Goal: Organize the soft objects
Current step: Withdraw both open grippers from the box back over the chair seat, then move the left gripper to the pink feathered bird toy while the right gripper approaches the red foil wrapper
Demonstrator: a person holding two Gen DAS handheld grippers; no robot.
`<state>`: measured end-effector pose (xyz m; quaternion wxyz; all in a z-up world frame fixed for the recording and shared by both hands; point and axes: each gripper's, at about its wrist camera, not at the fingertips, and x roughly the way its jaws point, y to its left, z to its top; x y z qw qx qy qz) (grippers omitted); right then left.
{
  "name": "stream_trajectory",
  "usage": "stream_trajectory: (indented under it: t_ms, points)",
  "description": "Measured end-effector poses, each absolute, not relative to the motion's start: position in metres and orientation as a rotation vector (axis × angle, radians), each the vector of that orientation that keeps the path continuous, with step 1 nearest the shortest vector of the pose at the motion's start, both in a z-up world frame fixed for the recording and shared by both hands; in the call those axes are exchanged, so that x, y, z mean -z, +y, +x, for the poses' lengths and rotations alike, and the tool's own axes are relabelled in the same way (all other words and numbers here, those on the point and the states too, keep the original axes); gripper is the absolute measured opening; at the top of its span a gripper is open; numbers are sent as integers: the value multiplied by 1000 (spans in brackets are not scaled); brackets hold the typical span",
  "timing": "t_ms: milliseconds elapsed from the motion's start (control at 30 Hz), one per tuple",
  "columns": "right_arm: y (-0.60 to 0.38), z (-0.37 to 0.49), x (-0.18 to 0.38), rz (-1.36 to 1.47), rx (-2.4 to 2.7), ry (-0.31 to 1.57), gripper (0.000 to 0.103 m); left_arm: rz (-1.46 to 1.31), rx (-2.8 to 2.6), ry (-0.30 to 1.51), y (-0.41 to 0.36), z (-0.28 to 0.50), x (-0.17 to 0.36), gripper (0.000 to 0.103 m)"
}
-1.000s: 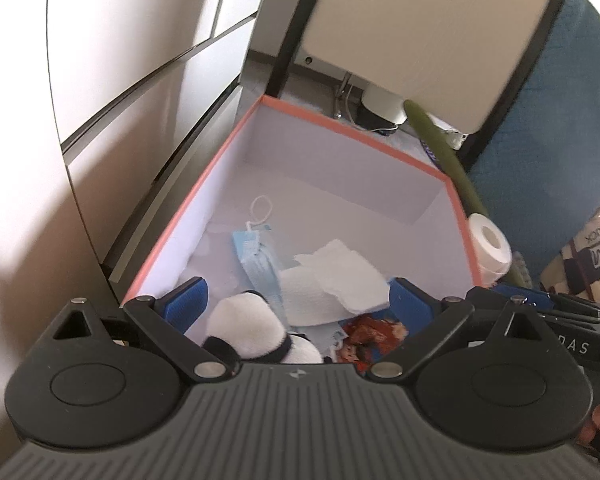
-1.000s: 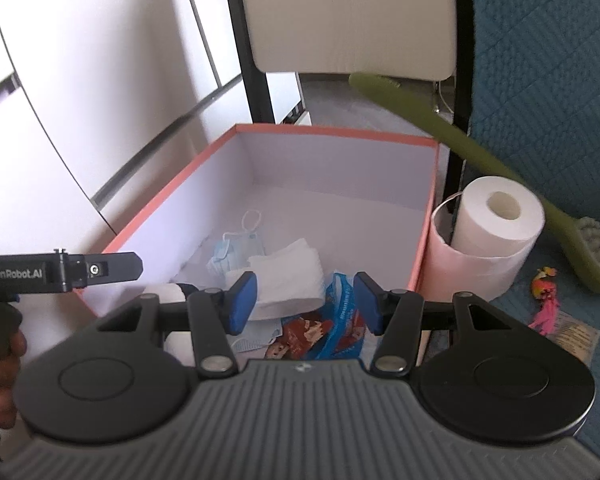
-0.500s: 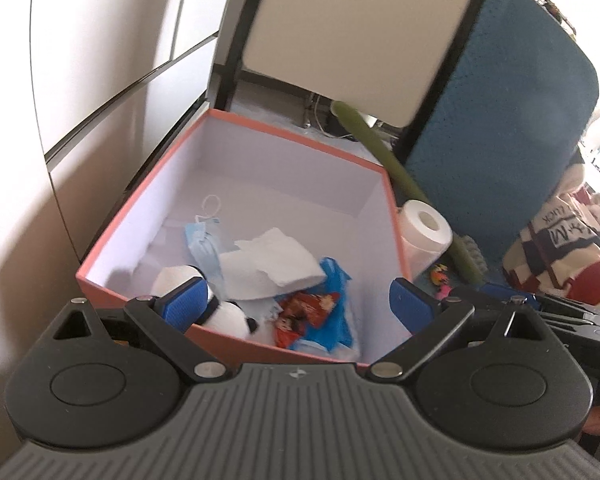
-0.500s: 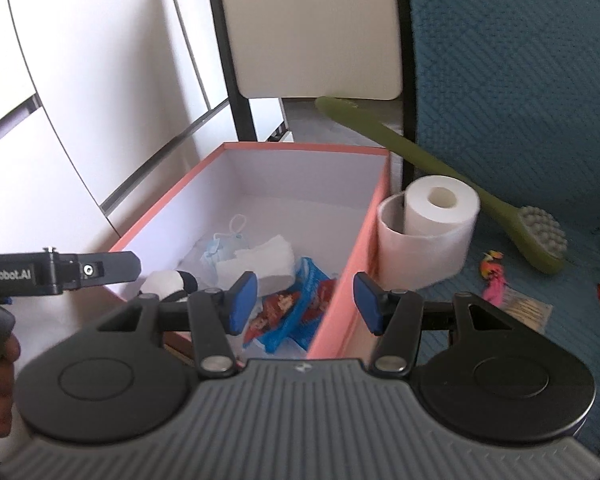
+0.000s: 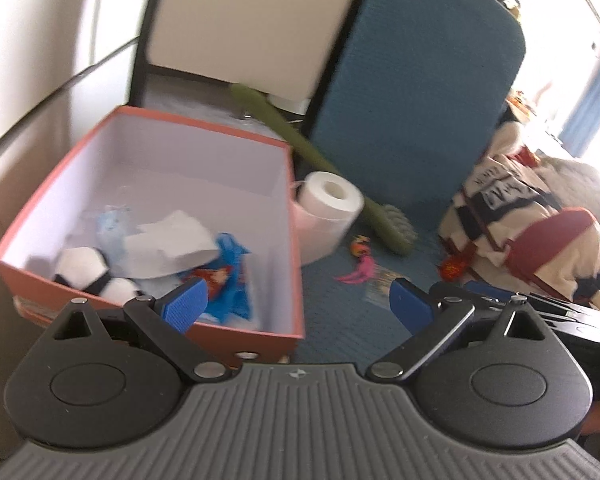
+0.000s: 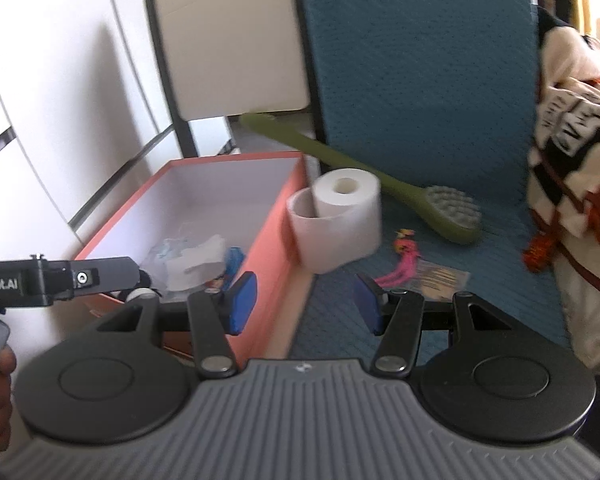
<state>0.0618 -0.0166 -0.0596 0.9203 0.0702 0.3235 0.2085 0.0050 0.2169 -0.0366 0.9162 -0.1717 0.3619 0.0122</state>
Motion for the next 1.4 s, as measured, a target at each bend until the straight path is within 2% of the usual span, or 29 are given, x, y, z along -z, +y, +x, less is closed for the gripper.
stream_trajectory:
  t_ms: [1400]
  points:
    - [-201,19,116,273,-107,679,56,-213,283,820,11,54,67,99]
